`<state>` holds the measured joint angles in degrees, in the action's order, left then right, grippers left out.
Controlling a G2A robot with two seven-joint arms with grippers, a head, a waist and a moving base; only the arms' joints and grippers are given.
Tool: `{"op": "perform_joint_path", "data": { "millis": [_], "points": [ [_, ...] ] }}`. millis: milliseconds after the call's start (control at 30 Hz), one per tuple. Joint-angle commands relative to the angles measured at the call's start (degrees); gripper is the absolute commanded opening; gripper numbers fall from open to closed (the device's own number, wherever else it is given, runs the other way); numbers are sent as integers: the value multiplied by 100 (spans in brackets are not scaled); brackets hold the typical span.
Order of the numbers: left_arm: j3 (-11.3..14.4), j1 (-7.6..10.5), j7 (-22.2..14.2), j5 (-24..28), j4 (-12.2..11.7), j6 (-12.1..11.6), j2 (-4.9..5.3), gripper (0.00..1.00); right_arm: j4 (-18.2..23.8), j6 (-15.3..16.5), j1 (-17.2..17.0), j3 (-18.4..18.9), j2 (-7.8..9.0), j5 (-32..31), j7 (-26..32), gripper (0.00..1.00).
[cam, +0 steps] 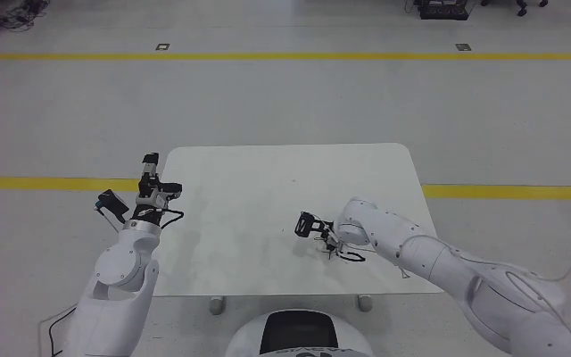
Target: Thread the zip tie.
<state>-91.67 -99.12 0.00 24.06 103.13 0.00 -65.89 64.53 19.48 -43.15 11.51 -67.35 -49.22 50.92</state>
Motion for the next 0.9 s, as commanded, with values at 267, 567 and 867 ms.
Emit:
{"op": "perform_joint_path", "data": {
  "millis": [267, 567, 867],
  "points": [
    [0, 0, 0, 0, 0, 0, 0, 100, 283, 0, -111, 64, 179, -1, 16, 2],
    [0, 0, 0, 0, 0, 0, 0, 100, 198, 0, -79, -22, 167, 97, 4, 3],
    [0, 0, 0, 0, 0, 0, 0, 100, -30, 0, -5, -177, 57, 266, -37, 4]
  ]
}}
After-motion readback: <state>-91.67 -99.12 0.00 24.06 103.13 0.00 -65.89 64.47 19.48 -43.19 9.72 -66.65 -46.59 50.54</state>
